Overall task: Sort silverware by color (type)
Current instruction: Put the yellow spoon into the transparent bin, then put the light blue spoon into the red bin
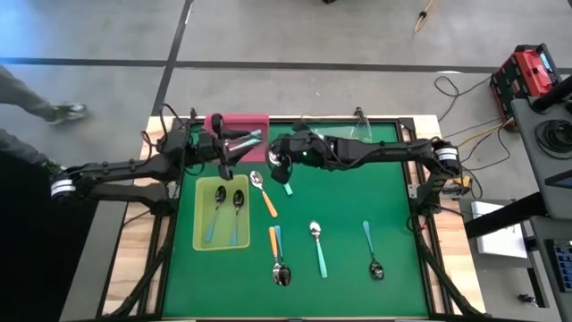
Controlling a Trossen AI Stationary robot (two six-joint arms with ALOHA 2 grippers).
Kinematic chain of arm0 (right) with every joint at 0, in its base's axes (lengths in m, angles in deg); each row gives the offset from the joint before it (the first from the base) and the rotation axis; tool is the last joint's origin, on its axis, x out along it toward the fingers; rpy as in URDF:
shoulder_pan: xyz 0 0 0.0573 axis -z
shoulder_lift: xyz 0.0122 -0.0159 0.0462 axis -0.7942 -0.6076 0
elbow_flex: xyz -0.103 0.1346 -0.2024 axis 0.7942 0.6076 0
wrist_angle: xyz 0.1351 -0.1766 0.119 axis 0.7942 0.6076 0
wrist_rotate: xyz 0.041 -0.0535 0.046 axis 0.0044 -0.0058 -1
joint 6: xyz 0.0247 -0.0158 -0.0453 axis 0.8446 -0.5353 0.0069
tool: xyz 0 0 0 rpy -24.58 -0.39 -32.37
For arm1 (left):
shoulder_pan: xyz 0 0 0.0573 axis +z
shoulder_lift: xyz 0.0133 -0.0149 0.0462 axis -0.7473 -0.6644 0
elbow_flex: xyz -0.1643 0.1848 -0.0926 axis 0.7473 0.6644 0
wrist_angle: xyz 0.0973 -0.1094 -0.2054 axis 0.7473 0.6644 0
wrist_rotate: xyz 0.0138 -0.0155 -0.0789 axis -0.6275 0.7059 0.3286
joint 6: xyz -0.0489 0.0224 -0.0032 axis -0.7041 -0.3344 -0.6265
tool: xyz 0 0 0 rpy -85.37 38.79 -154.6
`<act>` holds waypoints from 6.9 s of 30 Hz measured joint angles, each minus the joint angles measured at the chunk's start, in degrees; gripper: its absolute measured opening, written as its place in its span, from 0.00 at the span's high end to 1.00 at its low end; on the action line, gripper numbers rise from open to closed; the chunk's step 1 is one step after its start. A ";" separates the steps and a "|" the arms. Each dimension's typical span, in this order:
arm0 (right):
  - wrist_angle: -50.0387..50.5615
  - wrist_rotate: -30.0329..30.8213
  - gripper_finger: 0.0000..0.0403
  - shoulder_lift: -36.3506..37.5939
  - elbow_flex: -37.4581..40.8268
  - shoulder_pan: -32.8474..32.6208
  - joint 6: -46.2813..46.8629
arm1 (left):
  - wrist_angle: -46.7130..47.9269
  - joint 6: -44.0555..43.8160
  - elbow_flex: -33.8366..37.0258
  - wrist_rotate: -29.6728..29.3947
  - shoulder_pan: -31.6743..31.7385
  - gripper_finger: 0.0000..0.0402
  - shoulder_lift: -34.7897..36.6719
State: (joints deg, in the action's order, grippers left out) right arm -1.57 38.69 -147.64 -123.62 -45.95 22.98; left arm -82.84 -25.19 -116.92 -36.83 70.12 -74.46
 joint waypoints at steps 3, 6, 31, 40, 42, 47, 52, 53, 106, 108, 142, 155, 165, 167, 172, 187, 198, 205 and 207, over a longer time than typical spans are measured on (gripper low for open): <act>3.58 0.02 0.93 0.02 -1.95 0.16 -0.09 | 1.03 -0.43 0.00 -0.84 1.35 0.48 0.92; 9.24 -0.21 0.93 0.02 -4.39 0.52 -0.22 | 2.84 -0.41 0.00 -1.10 2.52 0.44 1.86; 53.37 -8.04 0.93 0.02 -16.40 22.89 -17.63 | 6.94 -0.06 0.04 -1.18 5.44 0.37 3.45; 55.54 -8.46 0.93 -2.95 -15.83 32.10 -27.81 | 6.94 1.79 0.07 -2.12 5.61 0.37 3.44; 56.56 -8.53 0.93 -4.13 -15.83 33.00 -29.74 | 6.94 2.08 0.07 -2.14 5.85 0.37 3.43; 58.86 -8.98 0.93 -7.65 -15.76 34.22 -31.98 | 7.05 2.16 0.07 -2.17 7.04 0.37 3.63; 58.94 -9.28 0.93 -11.27 -15.76 34.33 -33.76 | 7.09 2.48 0.04 -2.17 8.70 0.37 3.81; 58.95 -9.42 0.93 -11.94 -15.76 34.30 -33.73 | 7.19 2.47 0.04 -2.18 9.00 0.37 3.82; 49.08 -14.47 0.93 -17.92 -12.39 34.27 -32.63 | 10.03 2.65 0.11 -2.26 11.15 0.37 4.04; 48.79 -14.47 0.93 -17.92 -12.39 34.27 -32.75 | 10.03 2.65 0.11 -2.28 11.15 0.37 4.04; 46.74 -14.49 0.93 -17.92 -7.34 34.27 -33.92 | 10.31 2.65 0.15 -2.26 11.15 0.37 4.02; 45.11 -14.45 0.84 -17.92 -7.34 34.27 -34.16 | 10.29 2.67 0.13 -2.26 11.15 0.37 4.02; 44.93 -14.45 0.88 -17.92 -7.34 34.27 -34.14 | 10.29 2.67 0.13 -2.26 11.15 0.37 4.02; 44.80 -14.45 0.88 -17.92 -7.34 34.27 -34.08 | 10.29 2.67 0.13 -2.26 11.15 0.37 4.02; 43.73 -13.96 0.85 -17.90 -7.35 34.27 -32.20 | 10.29 2.67 0.13 -2.26 11.15 0.37 4.02; 44.17 -10.55 0.74 -17.86 -8.72 34.27 -30.49 | 10.50 2.66 0.13 -2.26 11.15 0.37 4.02; 50.28 -9.41 0.78 -16.51 -15.16 32.74 -22.64 | 12.80 1.51 0.13 -1.92 10.93 0.37 4.04; 56.09 -9.44 0.83 -14.38 -19.91 28.18 -11.31 | 12.87 -1.39 0.13 1.93 10.19 0.37 4.04; 58.01 -9.48 0.84 -14.21 -21.86 26.60 -6.16 | 12.89 -2.03 0.13 2.66 9.59 0.37 4.04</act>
State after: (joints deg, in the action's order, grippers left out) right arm 56.44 29.22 -161.86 -145.48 -19.35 16.82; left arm -69.95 -27.21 -116.79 -34.16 79.71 -70.42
